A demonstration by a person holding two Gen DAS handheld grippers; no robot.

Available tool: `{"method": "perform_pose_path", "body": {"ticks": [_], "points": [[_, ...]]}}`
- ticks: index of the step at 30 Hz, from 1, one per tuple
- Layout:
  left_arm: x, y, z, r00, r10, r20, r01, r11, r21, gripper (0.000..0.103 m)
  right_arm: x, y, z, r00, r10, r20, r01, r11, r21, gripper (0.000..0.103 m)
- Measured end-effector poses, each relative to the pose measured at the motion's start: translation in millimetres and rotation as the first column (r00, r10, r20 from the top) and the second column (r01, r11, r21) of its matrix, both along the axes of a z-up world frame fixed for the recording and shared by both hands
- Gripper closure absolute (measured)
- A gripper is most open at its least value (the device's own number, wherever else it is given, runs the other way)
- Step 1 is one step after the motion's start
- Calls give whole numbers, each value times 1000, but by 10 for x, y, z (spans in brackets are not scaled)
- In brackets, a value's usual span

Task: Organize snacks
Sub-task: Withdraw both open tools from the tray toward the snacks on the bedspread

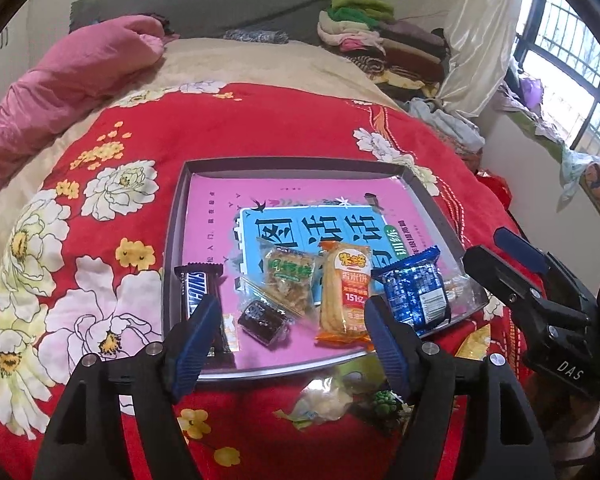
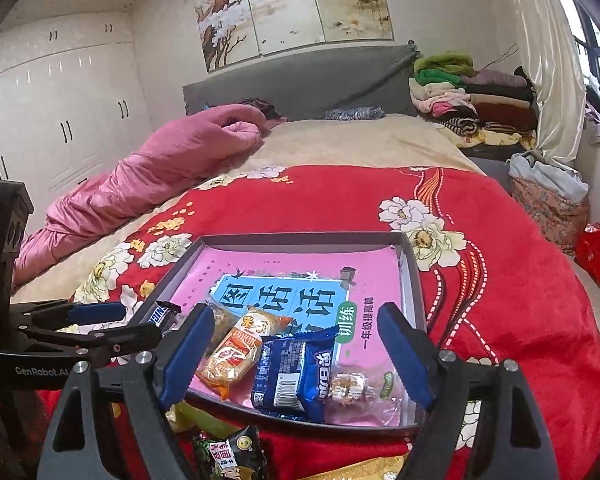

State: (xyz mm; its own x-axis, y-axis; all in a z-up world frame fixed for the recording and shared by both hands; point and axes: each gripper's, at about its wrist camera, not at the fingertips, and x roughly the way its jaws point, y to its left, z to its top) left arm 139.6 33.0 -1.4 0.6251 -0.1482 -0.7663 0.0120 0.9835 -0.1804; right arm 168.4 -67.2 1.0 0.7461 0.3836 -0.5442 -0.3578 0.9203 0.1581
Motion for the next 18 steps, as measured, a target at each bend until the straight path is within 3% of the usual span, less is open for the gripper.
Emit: {"method": "perform_pose_path", "body": {"ticks": [18], "points": [[-132, -136, 72, 999, -30, -13, 31, 999, 25, 23, -148, -202, 135, 1000, -23, -3, 23, 997, 67, 15]]}}
